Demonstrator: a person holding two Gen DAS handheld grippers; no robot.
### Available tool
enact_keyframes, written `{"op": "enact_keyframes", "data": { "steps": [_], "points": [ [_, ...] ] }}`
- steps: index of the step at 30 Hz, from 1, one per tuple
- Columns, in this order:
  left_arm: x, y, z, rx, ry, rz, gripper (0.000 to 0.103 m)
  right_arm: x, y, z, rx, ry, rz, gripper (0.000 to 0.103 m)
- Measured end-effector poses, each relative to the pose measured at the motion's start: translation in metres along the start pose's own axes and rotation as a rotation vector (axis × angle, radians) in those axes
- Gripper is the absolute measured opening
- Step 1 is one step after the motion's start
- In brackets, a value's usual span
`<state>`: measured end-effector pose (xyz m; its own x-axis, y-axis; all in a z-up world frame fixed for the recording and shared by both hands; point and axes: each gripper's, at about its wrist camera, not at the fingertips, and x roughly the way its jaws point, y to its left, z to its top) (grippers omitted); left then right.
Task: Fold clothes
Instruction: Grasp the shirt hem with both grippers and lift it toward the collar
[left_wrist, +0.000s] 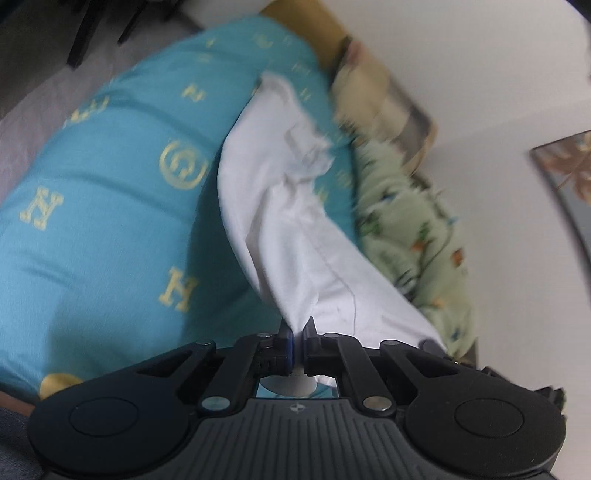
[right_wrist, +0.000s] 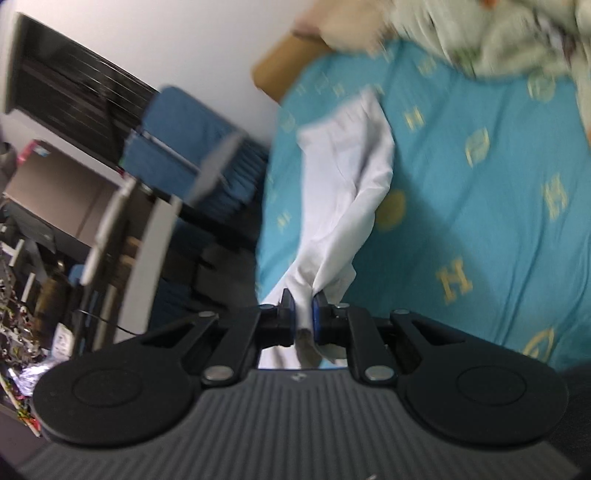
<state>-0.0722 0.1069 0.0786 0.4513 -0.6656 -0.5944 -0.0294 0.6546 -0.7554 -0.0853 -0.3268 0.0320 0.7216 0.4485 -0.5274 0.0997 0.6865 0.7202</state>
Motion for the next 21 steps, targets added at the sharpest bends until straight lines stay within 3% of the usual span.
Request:
{"op": "enact_keyframes", "data": {
  "steps": [3,5,8,11,15,18,21],
  "points": [
    [-0.028,-0.013,-0.012,0.008,-0.025,-0.027,0.004,-0.022,0.004,-0.008,0.008,-0.043,0.017,0.012],
    [-0.043,-0.004,-0.036,0.025,-0.011,-0.015,0.004,-0.032,-0.003,-0.025,0.008,-0.026,0.002,0.012],
    [-0.038,0.017,-0.066,0.006,0.050,0.007,0.004,-0.042,-0.017,-0.050,0.003,0.019,-0.034,0.012],
    [-0.017,0.039,-0.072,-0.016,0.087,0.034,0.004,-0.038,-0.029,-0.062,0.021,0.065,-0.063,0.012],
    [0.015,0.047,-0.042,0.001,0.056,0.079,0.004,-0.009,-0.041,-0.050,0.067,0.066,-0.099,0.012],
    [0.048,0.027,-0.005,0.087,-0.050,0.115,0.004,0.021,-0.046,-0.028,0.097,0.022,-0.121,0.012],
    [0.084,0.004,0.029,0.167,-0.140,0.130,0.004,0.059,-0.045,0.001,0.037,-0.070,-0.151,0.012]
  ]
}}
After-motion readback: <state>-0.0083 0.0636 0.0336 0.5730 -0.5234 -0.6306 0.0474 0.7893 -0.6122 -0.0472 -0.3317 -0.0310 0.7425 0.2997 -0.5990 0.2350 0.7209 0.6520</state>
